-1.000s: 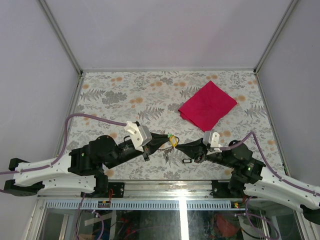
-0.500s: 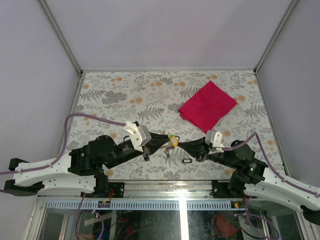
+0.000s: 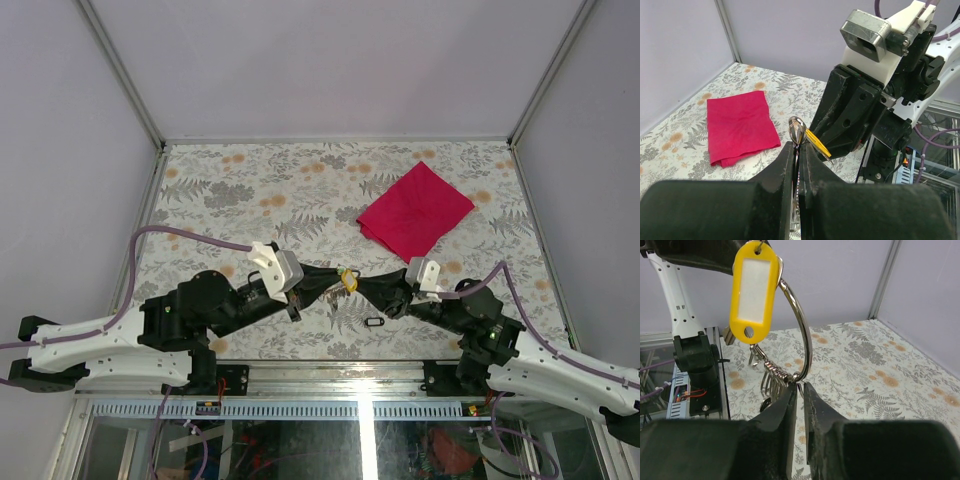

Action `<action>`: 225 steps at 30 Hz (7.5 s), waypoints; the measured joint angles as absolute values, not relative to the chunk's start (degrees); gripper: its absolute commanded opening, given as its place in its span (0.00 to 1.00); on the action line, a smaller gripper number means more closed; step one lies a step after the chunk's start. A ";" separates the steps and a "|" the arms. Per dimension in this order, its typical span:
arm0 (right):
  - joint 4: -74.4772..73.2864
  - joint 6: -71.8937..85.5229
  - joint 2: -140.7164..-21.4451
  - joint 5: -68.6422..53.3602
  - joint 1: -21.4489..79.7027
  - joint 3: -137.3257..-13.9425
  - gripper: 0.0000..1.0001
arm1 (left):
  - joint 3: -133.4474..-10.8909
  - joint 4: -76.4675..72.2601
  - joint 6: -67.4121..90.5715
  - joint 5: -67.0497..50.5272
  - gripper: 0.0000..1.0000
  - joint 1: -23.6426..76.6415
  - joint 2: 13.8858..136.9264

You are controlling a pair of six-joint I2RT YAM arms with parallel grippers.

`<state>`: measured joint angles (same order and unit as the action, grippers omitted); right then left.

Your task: Put the keys on the keyring

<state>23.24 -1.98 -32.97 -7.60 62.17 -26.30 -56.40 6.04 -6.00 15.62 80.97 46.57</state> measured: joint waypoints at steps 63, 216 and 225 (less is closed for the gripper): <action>-17.04 -57.52 -30.61 -3.64 62.19 -44.29 0.00 | -50.96 -2.02 -2.17 17.26 0.62 80.97 43.09; -14.85 8.82 -36.32 -10.98 53.12 -48.40 0.00 | -45.08 -16.69 -22.37 29.45 0.17 81.28 62.83; -23.33 9.91 -41.69 -11.00 53.12 -58.17 0.00 | -40.82 -21.26 -26.09 28.45 0.43 81.28 59.75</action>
<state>-23.33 9.91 -41.69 -11.00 53.12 -58.17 -40.82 -21.26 -26.09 28.45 81.28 59.75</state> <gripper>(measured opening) 0.022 0.406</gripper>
